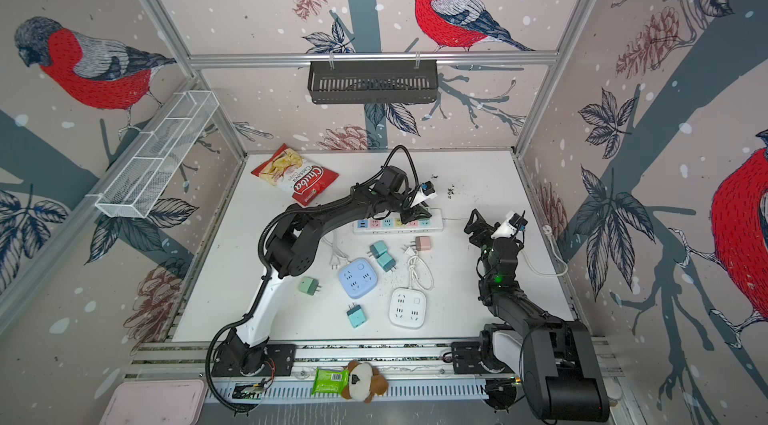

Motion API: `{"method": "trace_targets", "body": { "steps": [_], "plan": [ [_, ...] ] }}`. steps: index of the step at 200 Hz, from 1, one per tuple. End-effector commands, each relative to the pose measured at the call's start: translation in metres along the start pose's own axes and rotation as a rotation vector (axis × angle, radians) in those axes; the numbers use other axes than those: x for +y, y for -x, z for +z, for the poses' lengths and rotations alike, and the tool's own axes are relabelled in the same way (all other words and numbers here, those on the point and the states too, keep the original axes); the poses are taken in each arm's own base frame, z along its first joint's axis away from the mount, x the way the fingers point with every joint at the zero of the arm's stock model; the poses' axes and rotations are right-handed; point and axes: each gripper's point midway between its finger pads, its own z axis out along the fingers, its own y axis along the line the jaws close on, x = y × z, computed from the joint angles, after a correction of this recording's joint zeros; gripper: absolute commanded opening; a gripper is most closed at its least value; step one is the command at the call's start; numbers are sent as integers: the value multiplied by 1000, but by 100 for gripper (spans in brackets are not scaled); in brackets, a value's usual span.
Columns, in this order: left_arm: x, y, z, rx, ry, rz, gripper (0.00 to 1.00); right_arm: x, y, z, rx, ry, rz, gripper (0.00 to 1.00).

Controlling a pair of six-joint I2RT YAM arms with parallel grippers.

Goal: Insert the plug
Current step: 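Position the held green charger above the power strip's far end with the left gripper, then lower the green charger onto the strip's end socket with the left gripper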

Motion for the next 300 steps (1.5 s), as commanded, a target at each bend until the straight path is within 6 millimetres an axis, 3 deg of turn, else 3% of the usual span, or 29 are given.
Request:
{"method": "trace_targets", "body": {
  "steps": [1,43,117,222,300],
  "plan": [
    [-5,2,-1,-45,-4,0,0,4,7,-2,-31,18,-4,91],
    [-5,6,-1,-75,-2,10,0,4,5,3,-15,12,-4,91],
    [10,-14,6,29,54,-22,0,3,7,-1,-29,14,-3,92],
    [-7,-10,0,32,-23,-12,0,3,7,0,-26,12,-1,91],
    [-4,-15,8,38,-35,-24,0,3,6,-1,-28,13,-2,91]
  ]
}}
